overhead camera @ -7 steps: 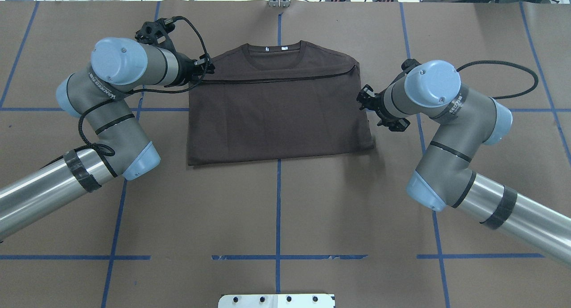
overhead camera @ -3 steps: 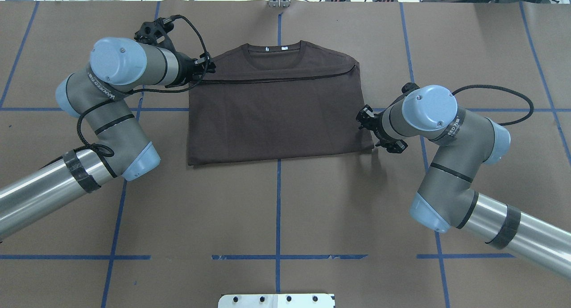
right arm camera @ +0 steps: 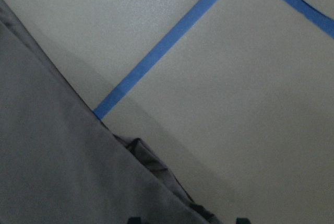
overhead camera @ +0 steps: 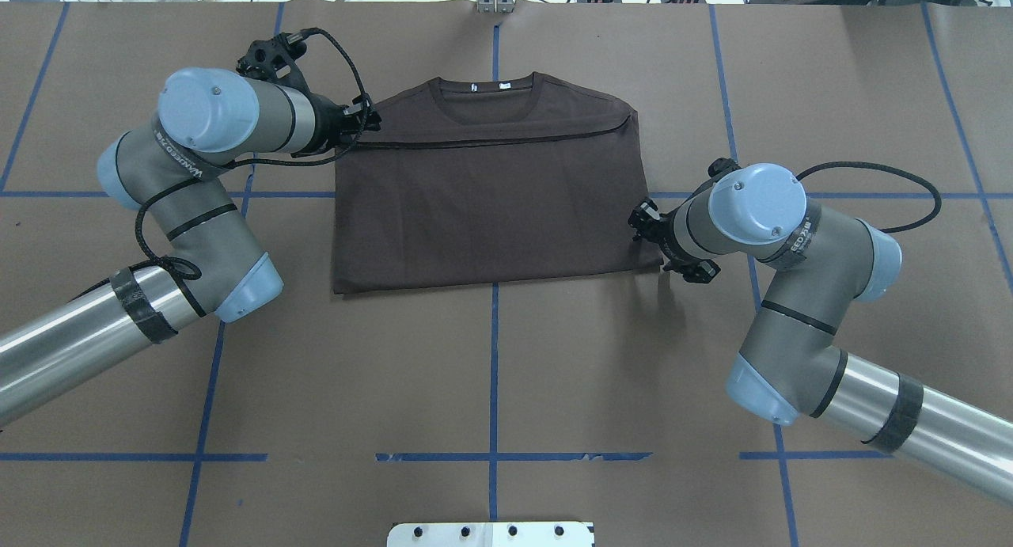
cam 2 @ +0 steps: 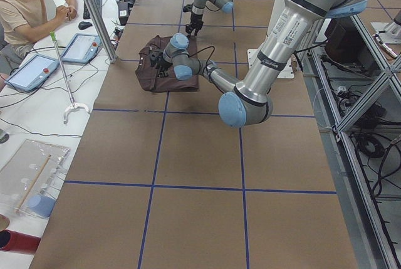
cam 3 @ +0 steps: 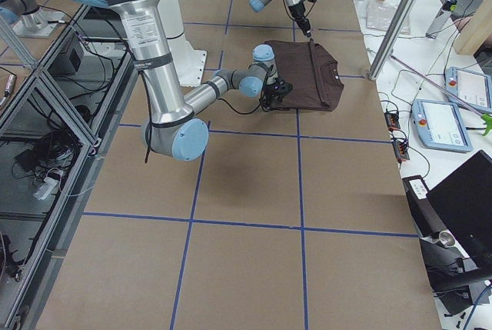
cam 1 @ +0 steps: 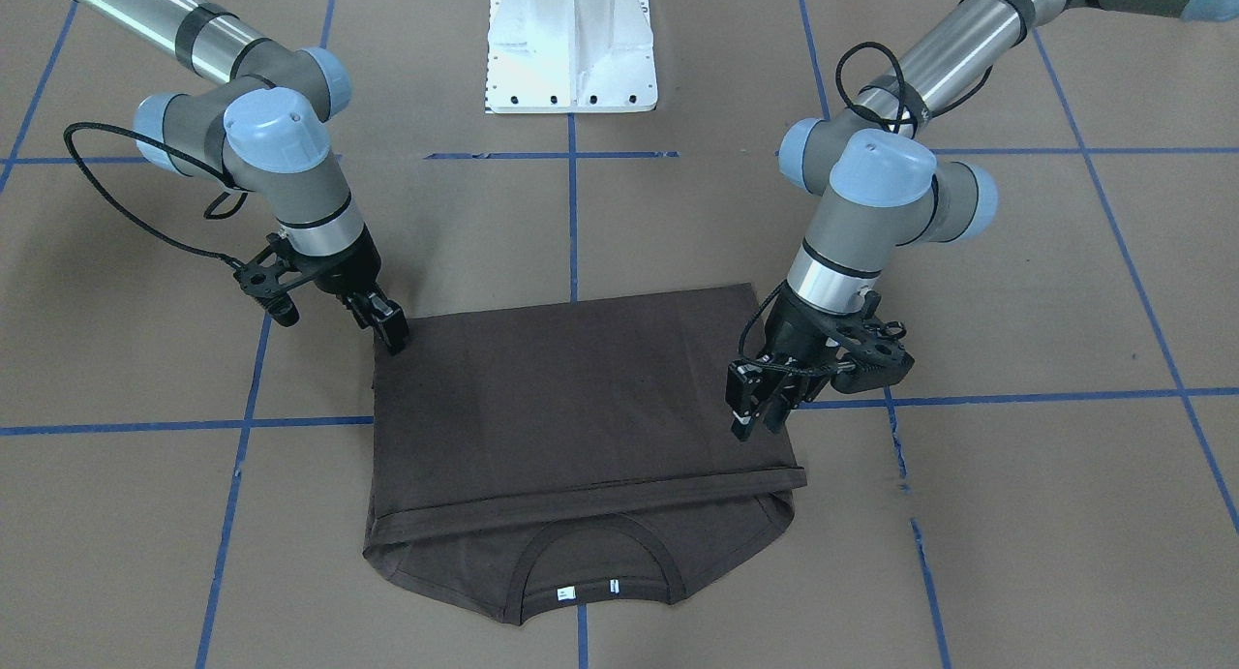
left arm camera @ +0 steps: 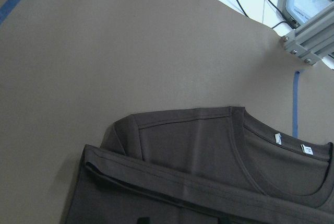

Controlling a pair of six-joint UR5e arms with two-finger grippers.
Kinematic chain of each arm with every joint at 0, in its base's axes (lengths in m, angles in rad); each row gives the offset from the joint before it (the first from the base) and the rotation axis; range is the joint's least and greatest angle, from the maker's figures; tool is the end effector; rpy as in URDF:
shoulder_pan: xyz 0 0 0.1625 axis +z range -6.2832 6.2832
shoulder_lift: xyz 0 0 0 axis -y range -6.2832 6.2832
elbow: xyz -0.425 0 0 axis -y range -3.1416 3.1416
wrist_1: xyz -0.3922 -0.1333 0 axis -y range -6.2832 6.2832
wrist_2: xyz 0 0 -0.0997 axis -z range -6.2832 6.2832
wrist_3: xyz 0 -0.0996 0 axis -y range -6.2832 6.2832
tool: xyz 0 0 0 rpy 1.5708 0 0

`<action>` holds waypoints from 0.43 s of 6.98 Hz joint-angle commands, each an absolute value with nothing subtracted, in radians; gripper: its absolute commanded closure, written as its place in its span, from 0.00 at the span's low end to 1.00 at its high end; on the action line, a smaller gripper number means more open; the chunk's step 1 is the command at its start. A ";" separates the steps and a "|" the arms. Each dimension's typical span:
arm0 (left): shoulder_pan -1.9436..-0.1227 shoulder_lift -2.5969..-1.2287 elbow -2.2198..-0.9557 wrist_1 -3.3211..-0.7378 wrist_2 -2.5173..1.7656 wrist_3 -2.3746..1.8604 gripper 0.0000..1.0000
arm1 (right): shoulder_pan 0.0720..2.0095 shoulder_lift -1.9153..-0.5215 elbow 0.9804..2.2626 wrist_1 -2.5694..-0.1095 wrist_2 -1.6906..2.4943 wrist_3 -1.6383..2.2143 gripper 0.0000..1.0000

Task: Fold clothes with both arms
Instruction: 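Lower the right gripper to the folded corner nearest it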

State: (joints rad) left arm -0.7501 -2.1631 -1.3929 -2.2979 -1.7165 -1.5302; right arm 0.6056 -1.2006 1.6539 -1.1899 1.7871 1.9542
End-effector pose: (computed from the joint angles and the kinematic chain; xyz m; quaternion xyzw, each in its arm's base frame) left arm 0.4511 -0.5828 0.3075 0.1510 0.5209 -0.2546 0.8007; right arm -0.4669 -0.4594 0.3784 -0.0534 -0.4112 0.3929 0.8208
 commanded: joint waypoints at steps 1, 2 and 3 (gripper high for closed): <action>-0.750 -2.163 -1.391 -2.299 -1.717 -1.539 0.46 | 0.601 -1.207 1.666 -1.195 1.789 1.954 0.33; -0.750 -2.163 -1.393 -2.299 -1.717 -1.539 0.46 | 0.600 -1.216 1.666 -1.195 1.789 1.954 0.37; -0.750 -2.163 -1.393 -2.299 -1.717 -1.549 0.46 | 0.598 -1.226 1.667 -1.193 1.789 1.954 0.52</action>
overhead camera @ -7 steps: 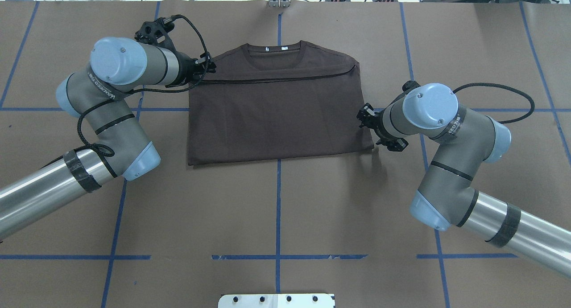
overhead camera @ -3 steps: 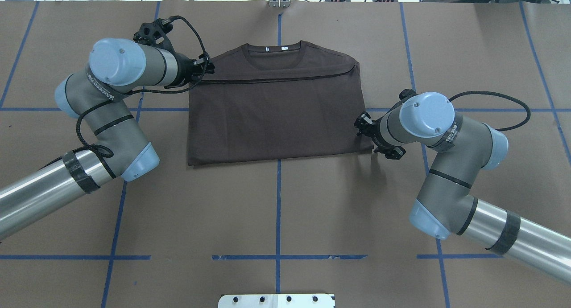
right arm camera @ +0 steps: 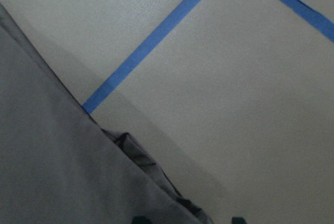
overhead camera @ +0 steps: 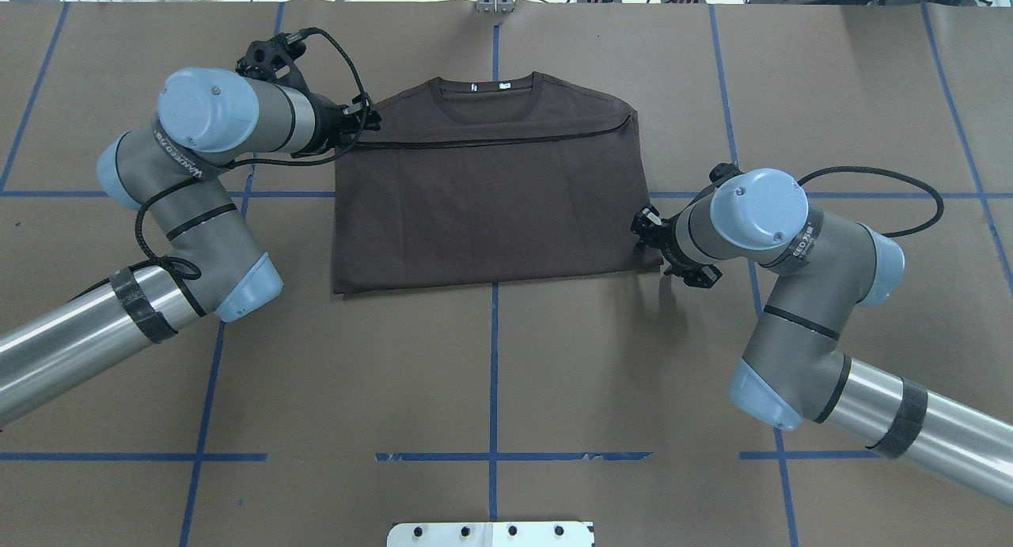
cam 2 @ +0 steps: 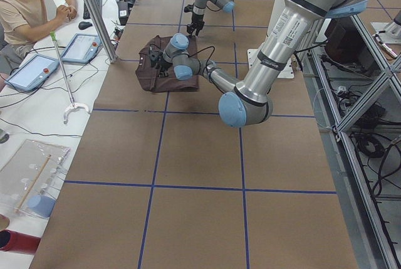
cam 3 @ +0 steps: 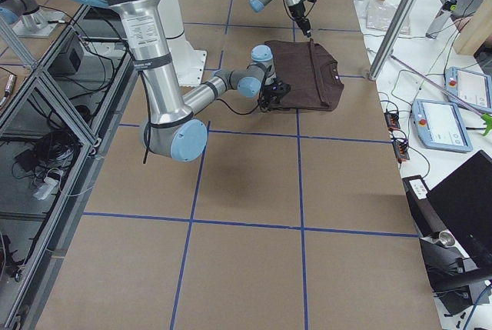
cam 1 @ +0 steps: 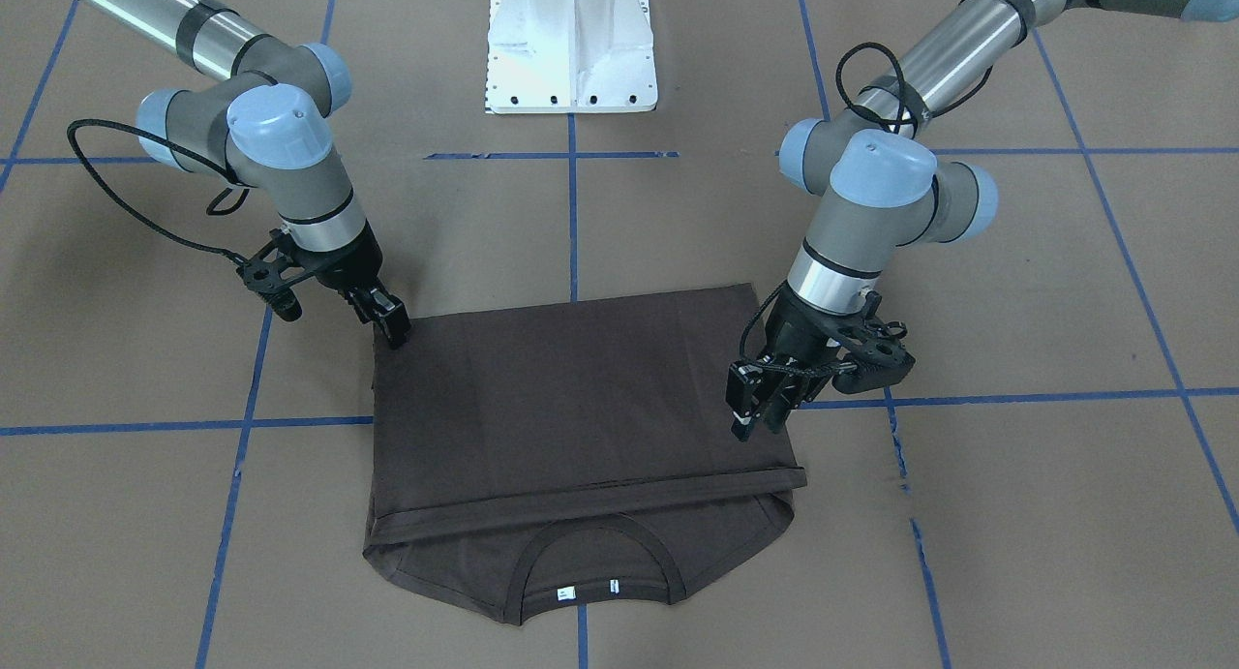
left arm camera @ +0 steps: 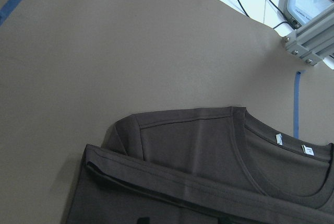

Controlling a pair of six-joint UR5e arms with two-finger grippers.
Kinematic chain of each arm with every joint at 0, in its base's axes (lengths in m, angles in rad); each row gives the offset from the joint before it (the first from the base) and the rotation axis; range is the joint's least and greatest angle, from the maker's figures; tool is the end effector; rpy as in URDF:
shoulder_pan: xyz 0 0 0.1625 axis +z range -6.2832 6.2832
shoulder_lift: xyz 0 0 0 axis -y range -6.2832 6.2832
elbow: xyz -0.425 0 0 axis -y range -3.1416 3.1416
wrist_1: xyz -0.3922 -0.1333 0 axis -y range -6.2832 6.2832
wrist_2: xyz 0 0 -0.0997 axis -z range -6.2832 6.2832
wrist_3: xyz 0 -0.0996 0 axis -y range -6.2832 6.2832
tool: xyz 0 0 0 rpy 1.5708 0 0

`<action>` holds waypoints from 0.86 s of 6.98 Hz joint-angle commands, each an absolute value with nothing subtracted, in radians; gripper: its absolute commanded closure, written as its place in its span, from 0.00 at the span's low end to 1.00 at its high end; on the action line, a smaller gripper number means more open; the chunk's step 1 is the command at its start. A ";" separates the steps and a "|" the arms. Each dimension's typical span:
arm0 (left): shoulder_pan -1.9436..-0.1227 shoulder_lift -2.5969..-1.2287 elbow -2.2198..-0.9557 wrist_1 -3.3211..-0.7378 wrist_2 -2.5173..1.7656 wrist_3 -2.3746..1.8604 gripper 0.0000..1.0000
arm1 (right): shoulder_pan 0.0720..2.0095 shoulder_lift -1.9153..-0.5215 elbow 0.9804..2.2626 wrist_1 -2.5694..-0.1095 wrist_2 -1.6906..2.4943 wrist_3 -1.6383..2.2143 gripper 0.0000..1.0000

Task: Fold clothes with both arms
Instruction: 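Grasp the folded corner with the right gripper and pull it toward the robot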

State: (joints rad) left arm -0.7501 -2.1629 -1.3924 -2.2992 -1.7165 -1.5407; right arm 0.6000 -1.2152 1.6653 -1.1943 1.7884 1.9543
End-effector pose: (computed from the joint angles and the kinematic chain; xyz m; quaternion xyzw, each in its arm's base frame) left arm 0.4512 -0.5828 0.3078 0.1484 0.5219 -0.2588 0.7992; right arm -0.4652 -0.4537 0.3828 -0.0557 -0.4077 0.3914 0.8231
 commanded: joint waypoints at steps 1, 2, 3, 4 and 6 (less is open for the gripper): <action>-0.750 -2.163 -1.393 -2.299 -1.717 -1.551 0.46 | 0.594 -1.224 1.664 -1.193 1.789 1.977 0.76; -0.750 -2.163 -1.393 -2.299 -1.717 -1.552 0.46 | 0.592 -1.223 1.666 -1.193 1.790 1.983 1.00; -0.750 -2.161 -1.393 -2.299 -1.717 -1.552 0.46 | 0.591 -1.223 1.667 -1.192 1.792 1.983 1.00; -0.752 -2.161 -1.393 -2.299 -1.717 -1.551 0.46 | 0.592 -1.224 1.675 -1.190 1.792 1.983 1.00; -0.752 -2.161 -1.405 -2.299 -1.718 -1.552 0.46 | 0.572 -1.309 1.806 -1.196 1.805 1.985 1.00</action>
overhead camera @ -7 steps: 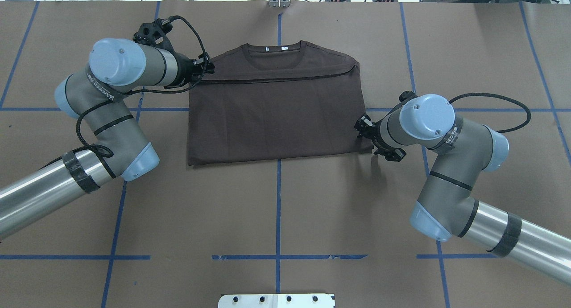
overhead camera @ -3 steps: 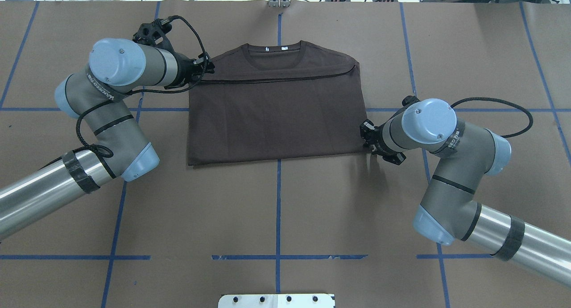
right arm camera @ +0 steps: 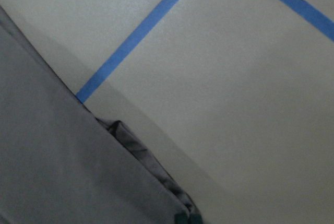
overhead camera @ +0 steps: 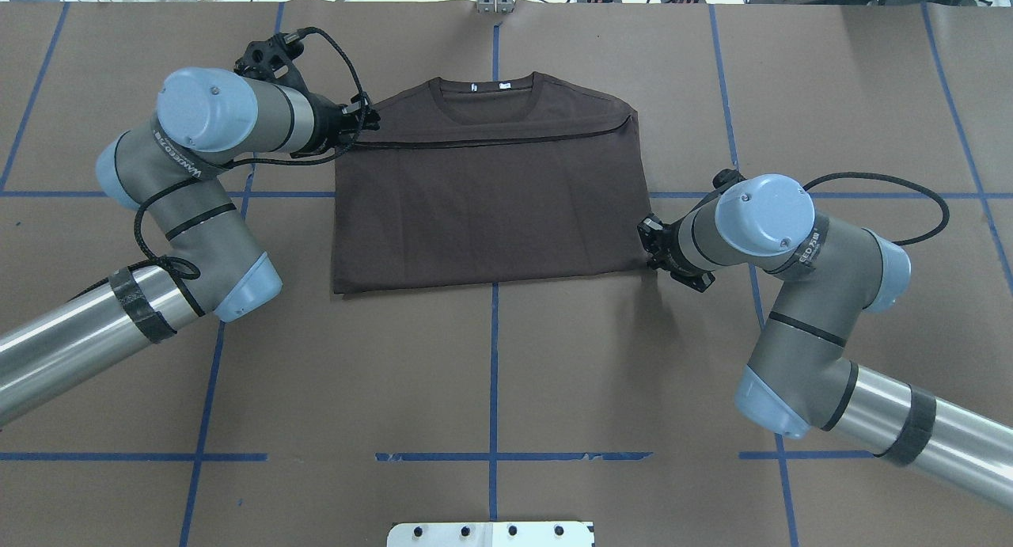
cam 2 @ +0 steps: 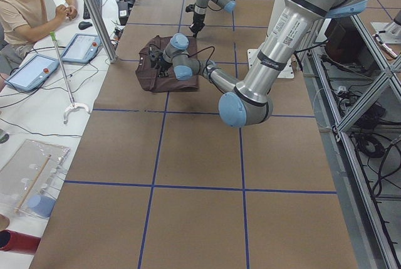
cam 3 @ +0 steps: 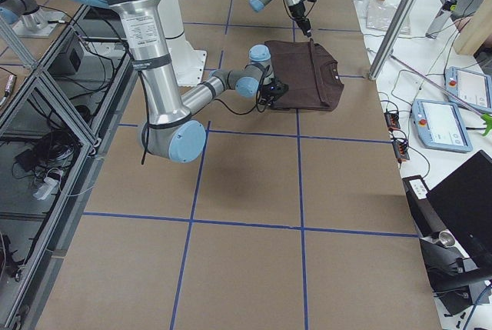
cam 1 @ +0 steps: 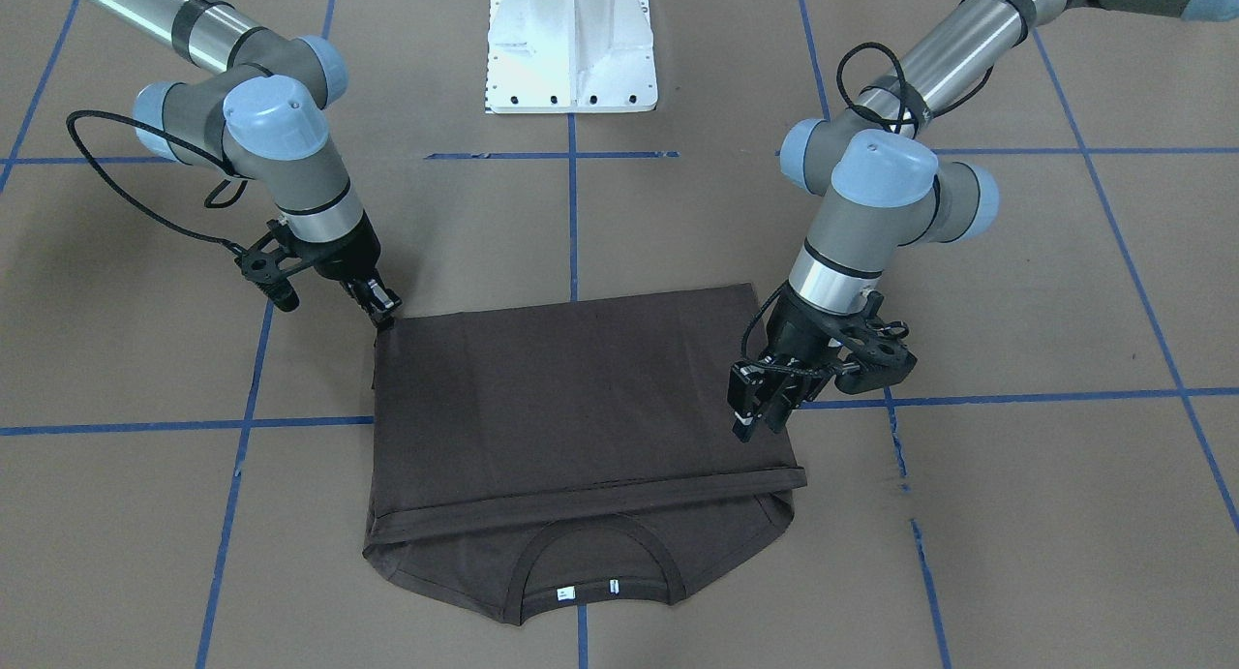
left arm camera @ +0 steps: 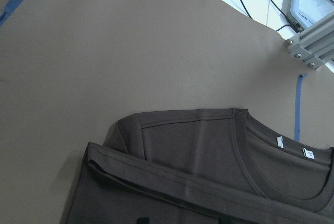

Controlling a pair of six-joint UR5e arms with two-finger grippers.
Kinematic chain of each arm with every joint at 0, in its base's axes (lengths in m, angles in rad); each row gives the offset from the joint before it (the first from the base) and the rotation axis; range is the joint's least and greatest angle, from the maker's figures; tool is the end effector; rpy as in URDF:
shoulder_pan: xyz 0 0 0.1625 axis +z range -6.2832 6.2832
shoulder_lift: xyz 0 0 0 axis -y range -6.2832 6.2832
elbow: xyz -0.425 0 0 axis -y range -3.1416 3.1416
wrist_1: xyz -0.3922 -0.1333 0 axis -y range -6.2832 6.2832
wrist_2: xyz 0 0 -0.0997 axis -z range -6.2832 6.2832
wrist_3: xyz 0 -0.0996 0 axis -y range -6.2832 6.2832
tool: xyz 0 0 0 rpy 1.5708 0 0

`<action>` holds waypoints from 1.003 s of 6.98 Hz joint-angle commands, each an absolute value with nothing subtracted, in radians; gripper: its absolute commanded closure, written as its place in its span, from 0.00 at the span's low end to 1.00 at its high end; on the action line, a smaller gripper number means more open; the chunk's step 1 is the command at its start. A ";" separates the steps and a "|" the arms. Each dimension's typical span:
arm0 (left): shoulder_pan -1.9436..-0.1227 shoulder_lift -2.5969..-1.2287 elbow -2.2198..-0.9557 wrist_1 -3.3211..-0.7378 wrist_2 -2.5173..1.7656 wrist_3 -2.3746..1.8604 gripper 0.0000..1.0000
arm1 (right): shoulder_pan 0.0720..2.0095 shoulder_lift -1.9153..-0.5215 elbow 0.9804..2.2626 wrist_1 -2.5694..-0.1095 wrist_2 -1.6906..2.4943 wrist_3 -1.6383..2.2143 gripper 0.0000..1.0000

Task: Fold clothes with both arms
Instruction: 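Grasp the folded corner with the right gripper and pull it toward the robot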

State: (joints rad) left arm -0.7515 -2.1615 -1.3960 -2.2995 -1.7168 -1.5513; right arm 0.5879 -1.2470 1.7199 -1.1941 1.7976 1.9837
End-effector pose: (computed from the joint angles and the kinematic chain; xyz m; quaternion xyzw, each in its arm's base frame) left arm 0.4496 -0.5828 0.3070 0.1463 0.5235 -0.2632 0.7970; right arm -0.4570 -0.4379 0.3760 -0.0669 -0.4169 0.3934 0.8166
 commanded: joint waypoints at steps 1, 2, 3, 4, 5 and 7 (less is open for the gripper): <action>-0.750 -2.143 -1.457 -2.299 -1.721 -1.562 0.46 | 0.511 -1.425 1.963 -1.197 1.819 1.985 1.00; -0.746 -2.120 -1.515 -2.299 -1.724 -1.571 0.46 | 0.420 -1.499 2.085 -1.197 1.819 2.006 1.00; -0.730 -2.093 -1.572 -2.295 -1.762 -1.577 0.46 | 0.337 -1.531 2.167 -1.198 1.827 2.060 1.00; -0.729 -2.077 -1.601 -2.296 -1.794 -1.612 0.46 | 0.246 -1.561 2.210 -1.195 1.822 2.081 1.00; -0.712 -2.062 -1.650 -2.289 -1.825 -1.635 0.46 | 0.148 -1.566 2.226 -1.195 1.818 2.082 1.00; -0.681 -2.005 -1.722 -2.287 -1.850 -1.684 0.40 | 0.076 -1.575 2.220 -1.193 1.815 2.080 0.55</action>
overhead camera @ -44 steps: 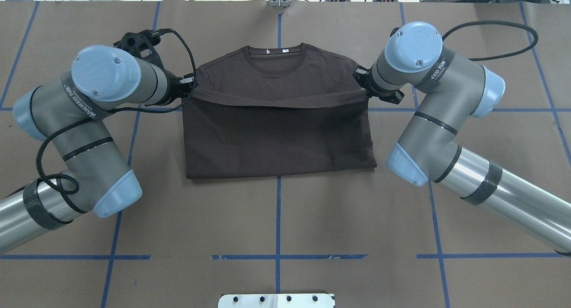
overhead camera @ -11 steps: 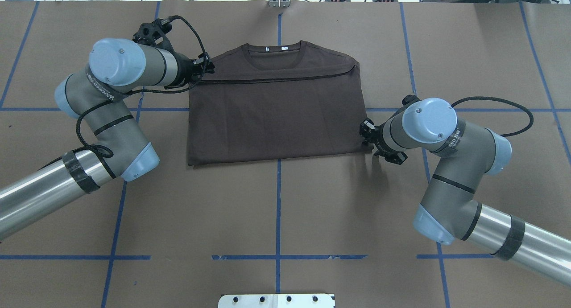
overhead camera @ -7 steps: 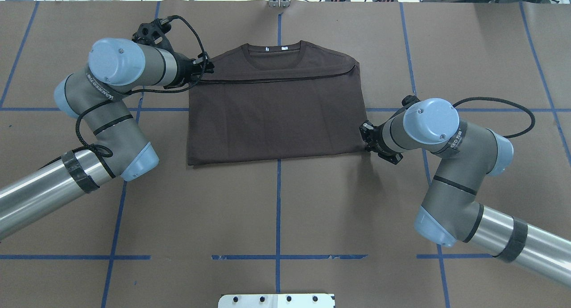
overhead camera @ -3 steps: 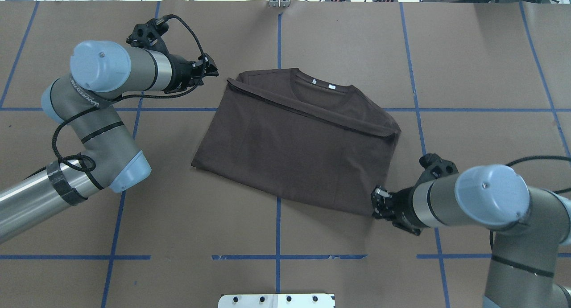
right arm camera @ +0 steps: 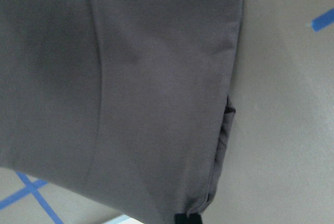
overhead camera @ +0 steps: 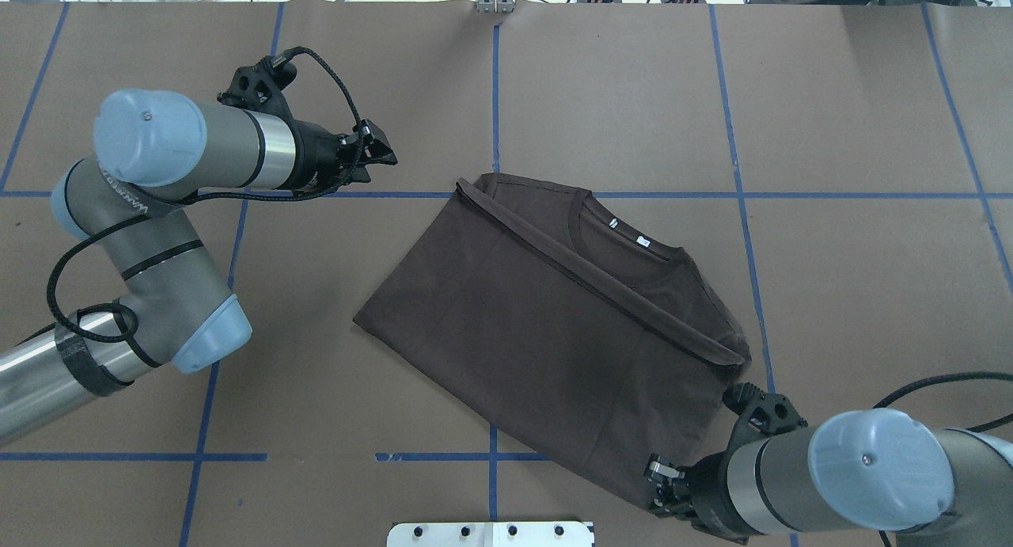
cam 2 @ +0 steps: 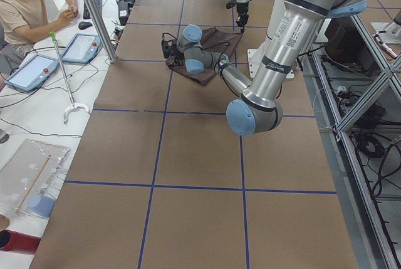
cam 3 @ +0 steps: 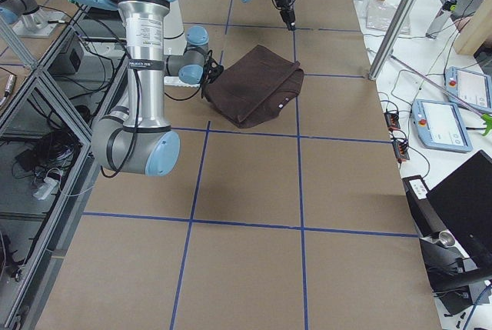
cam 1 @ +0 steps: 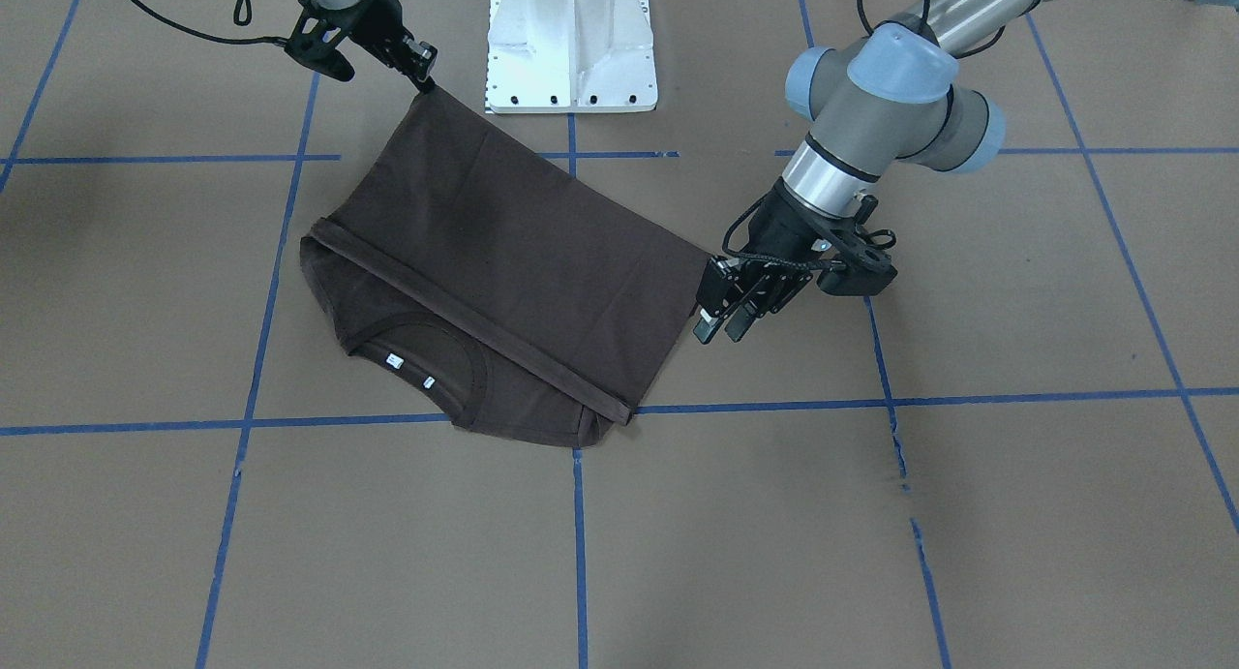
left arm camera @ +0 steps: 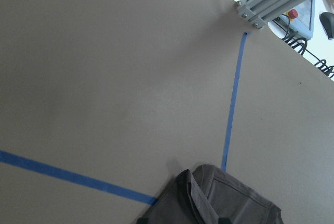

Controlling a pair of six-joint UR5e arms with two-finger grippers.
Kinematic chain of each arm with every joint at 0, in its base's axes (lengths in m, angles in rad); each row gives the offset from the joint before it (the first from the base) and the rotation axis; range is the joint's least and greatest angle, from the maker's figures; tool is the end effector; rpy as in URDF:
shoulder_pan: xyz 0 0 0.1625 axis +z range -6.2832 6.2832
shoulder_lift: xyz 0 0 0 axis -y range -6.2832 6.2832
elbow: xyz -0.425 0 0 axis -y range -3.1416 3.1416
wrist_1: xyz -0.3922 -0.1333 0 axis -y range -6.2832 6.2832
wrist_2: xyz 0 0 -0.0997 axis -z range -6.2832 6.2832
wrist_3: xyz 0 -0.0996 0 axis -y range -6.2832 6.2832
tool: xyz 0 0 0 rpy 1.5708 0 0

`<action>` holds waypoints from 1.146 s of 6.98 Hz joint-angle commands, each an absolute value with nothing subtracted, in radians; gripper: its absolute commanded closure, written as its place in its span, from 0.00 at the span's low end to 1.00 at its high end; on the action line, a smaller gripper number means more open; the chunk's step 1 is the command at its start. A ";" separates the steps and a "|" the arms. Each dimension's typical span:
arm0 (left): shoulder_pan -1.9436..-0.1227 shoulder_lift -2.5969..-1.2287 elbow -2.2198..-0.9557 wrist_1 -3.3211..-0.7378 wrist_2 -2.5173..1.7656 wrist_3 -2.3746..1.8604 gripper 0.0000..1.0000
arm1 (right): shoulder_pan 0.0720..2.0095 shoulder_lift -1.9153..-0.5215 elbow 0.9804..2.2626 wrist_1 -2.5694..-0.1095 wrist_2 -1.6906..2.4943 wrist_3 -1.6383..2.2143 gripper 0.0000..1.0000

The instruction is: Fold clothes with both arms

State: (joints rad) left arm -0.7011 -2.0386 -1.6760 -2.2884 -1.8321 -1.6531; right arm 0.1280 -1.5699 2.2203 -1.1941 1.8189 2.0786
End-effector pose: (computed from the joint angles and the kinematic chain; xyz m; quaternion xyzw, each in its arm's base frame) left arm 0.4206 -0.4958 0.2600 0.0824 0.5997 -0.2300 0.7620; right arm -0.4292 -0.1650 0.3146 -0.1979 -0.4584 0.2124 0.8400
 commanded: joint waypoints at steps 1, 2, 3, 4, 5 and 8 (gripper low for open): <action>-0.649 -1.973 -1.752 -2.286 -1.850 -1.745 0.38 | 0.086 -1.574 2.221 -1.195 1.813 2.082 0.01; -0.588 -1.913 -1.811 -2.284 -1.845 -1.802 0.38 | 0.112 -1.574 2.226 -1.195 1.813 2.082 0.00; -0.536 -1.864 -1.833 -2.283 -1.801 -1.863 0.38 | 0.161 -1.566 2.227 -1.195 1.812 2.082 0.00; -0.490 -1.838 -1.829 -2.275 -1.728 -1.868 0.34 | 0.213 -1.565 2.223 -1.195 1.812 2.080 0.00; -0.464 -1.850 -1.807 -2.245 -1.708 -1.867 0.34 | 0.236 -1.563 2.217 -1.195 1.810 2.080 0.00; -0.426 -1.890 -1.752 -2.184 -1.675 -1.867 0.34 | 0.242 -1.562 2.188 -1.197 1.809 2.079 0.00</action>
State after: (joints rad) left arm -0.4352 -1.8853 -1.7623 -2.2013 -1.6910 -1.8666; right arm 0.2400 -1.5625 2.1982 -1.1960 1.8088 2.0780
